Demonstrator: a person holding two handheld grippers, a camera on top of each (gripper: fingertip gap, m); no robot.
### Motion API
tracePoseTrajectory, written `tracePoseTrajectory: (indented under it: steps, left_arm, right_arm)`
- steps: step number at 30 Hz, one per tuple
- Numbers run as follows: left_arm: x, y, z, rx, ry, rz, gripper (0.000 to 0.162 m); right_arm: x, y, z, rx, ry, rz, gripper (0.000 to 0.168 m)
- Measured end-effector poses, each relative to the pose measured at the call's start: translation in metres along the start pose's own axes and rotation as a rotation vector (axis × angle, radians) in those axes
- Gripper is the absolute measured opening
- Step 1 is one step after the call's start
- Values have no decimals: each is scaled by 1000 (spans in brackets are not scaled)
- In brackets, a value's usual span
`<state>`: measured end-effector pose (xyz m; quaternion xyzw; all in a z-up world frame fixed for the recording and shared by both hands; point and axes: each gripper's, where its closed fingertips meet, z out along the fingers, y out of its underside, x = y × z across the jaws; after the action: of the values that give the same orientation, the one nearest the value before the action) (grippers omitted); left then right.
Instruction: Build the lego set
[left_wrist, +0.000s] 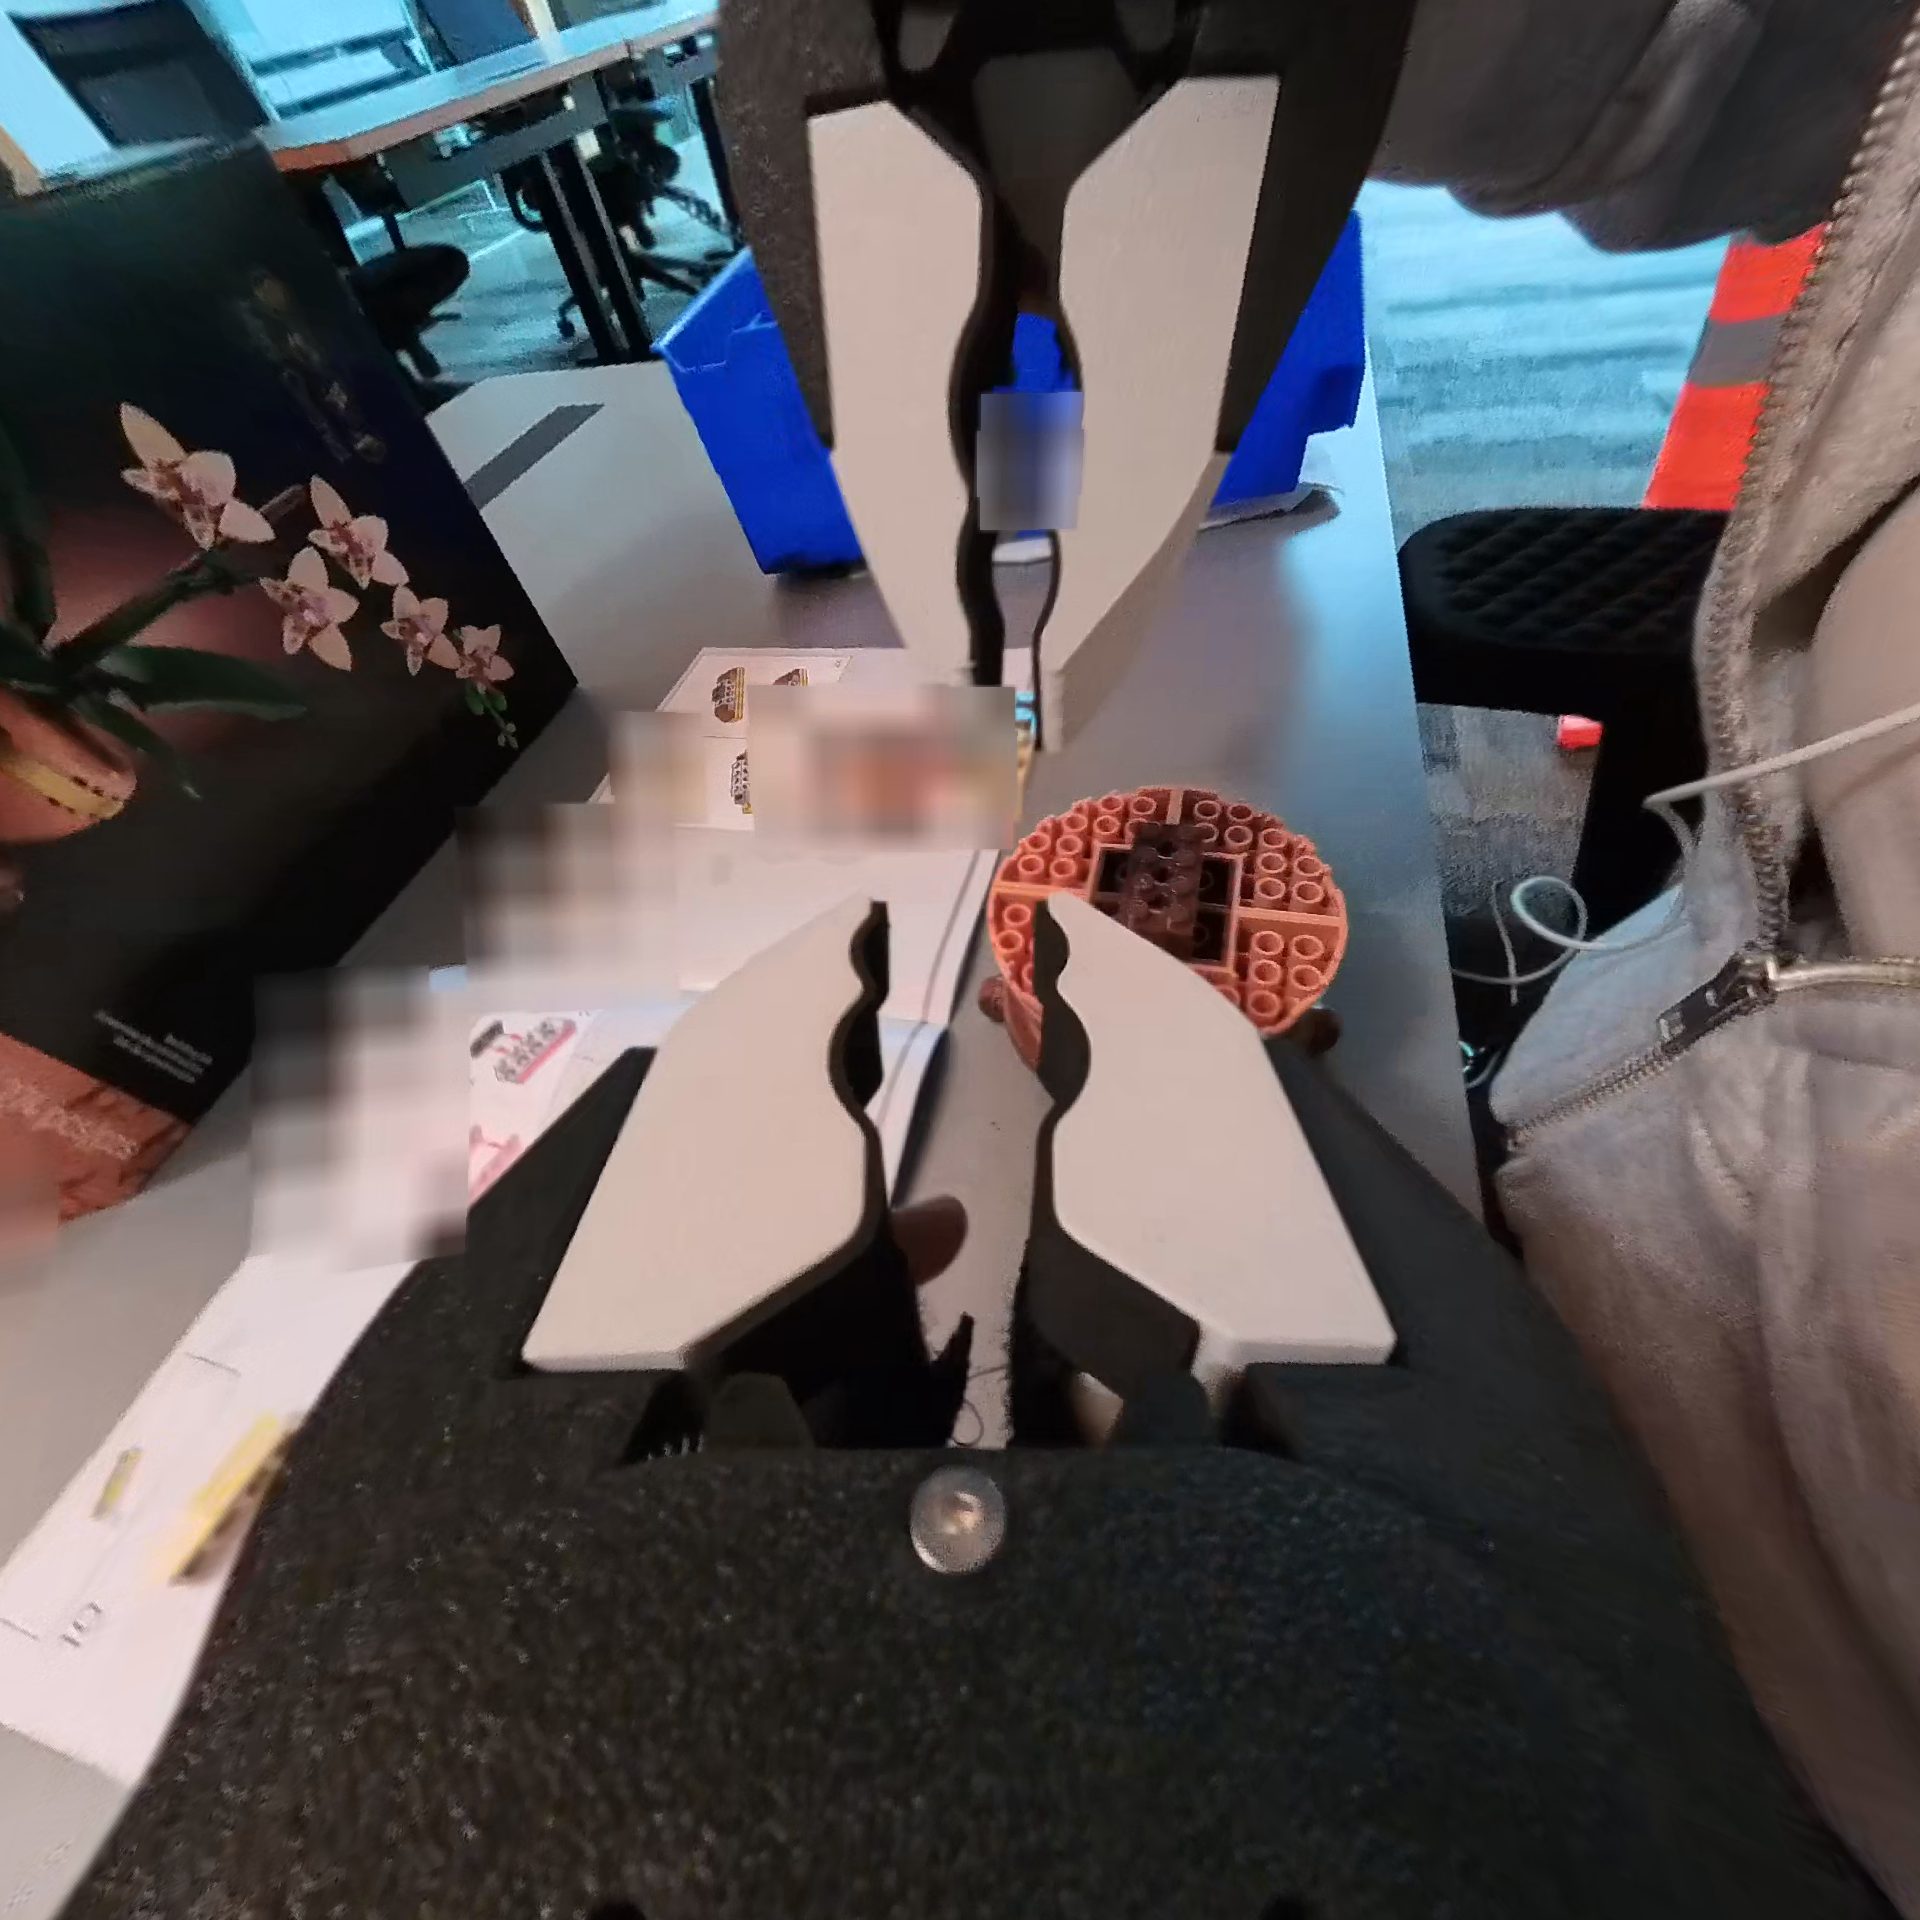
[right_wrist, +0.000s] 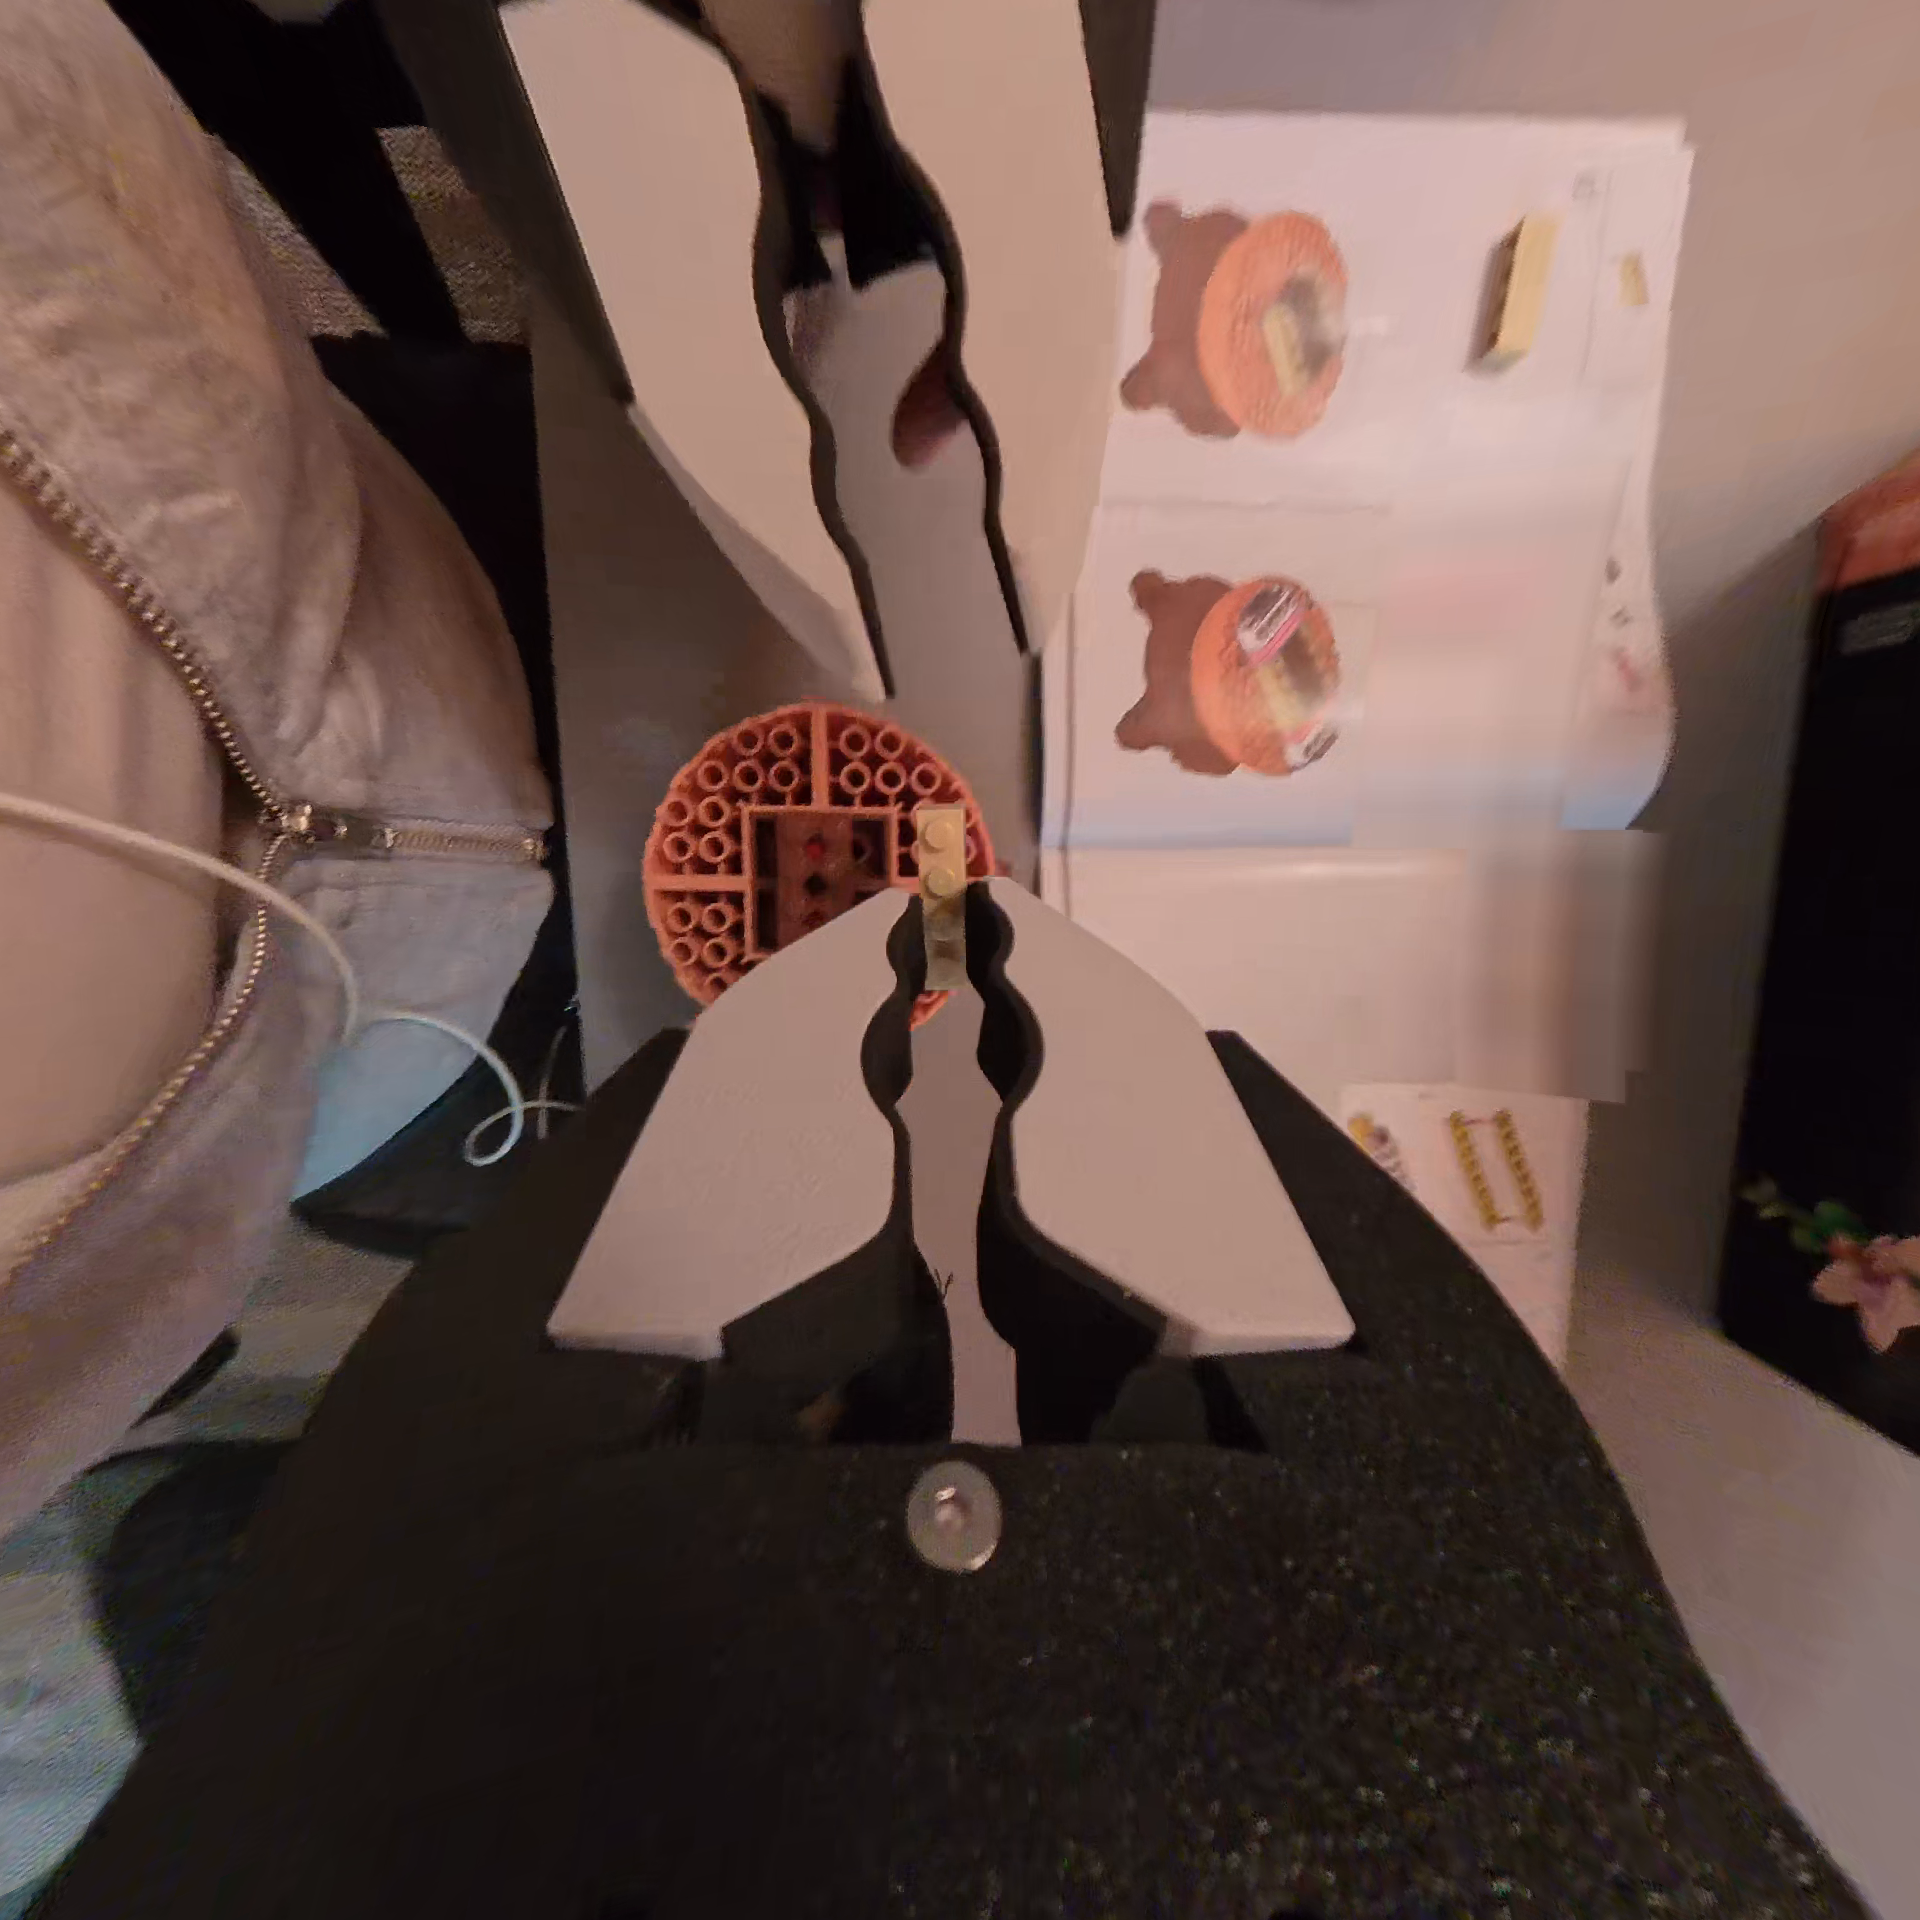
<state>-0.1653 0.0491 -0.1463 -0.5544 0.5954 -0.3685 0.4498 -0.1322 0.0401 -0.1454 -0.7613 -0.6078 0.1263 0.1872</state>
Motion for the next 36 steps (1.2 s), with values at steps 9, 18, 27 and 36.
tracePoseTrajectory:
  steps: [9, 18, 27, 36]
  left_arm:
    - [48, 14, -3, -61, 58, -8, 0]
    - [25, 12, 0, -30, -1, -60, 0]
    - [23, 13, 25, -93, 206, -122, 6]
    - [22, 14, 29, -118, 309, -152, 12]
  right_arm:
    - [-11, 7, 15, -80, -157, 72, 7]
    - [-9, 16, 25, -103, -320, 118, 7]
    - [-7, 19, 29, -114, -334, 95, 7]
    - [-4, 20, 31, -99, -333, 101, 7]
